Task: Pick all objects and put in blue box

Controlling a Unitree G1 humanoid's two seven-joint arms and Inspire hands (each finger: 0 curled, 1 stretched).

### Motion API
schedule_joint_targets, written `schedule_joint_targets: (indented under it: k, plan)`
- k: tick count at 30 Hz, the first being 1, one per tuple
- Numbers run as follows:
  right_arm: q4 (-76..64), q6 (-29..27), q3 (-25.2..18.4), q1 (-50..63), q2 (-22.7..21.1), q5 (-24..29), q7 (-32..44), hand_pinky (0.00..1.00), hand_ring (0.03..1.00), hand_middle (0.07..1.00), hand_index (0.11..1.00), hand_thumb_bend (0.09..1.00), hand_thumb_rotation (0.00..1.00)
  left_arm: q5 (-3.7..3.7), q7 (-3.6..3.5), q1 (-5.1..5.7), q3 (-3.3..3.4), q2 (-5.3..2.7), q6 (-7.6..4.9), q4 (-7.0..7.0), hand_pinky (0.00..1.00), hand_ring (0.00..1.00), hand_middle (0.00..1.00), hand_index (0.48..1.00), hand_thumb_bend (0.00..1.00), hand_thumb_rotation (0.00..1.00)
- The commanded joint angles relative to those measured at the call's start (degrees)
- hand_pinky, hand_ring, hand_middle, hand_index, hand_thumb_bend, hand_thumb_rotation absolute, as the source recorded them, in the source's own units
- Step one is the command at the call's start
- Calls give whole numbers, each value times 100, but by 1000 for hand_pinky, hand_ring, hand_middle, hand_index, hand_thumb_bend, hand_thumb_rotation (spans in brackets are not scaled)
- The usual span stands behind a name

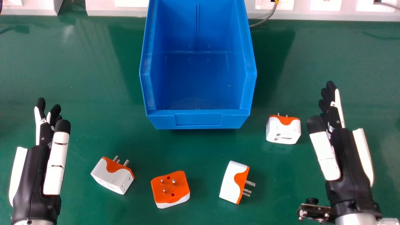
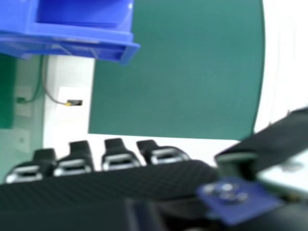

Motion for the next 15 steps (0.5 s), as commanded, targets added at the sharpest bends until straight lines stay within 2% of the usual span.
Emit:
schedule_joint_targets:
  k: [1,5,8,9,11,15]
  plan:
    - [-85,-110,-31,-85,-36,7,-16,991,1000,1000,1000,690,1000,14,45,15,7,38,-38,-144,1000,1000,1000,1000,587,1000]
    - [-95,-88,-16,-93,-30,-39,-31,987,1000,1000,1000,705,1000,-1,46,15,18,39,-14,-165,1000,1000,1000,1000,589,1000]
    - [-98,-83,-14,-89,-20,-55,-38,979,1000,1000,1000,703,1000,-32,5,2,25,61,-58,-127,1000,1000,1000,1000,583,1000]
    - [-115,-63,-11,-82,-13,-45,-33,981,1000,1000,1000,701,1000,-28,13,0,30,58,-75,-119,1000,1000,1000,1000,582,1000]
    - [-112,-81,-11,-83,-20,-63,-36,979,1000,1000,1000,692,1000,-48,-4,10,25,65,-41,-150,1000,1000,1000,1000,579,1000]
    - [-53,-167,-33,-106,-29,-165,-122,963,1000,1000,1000,654,1000,-70,-16,16,32,64,-49,-145,1000,1000,1000,1000,575,1000]
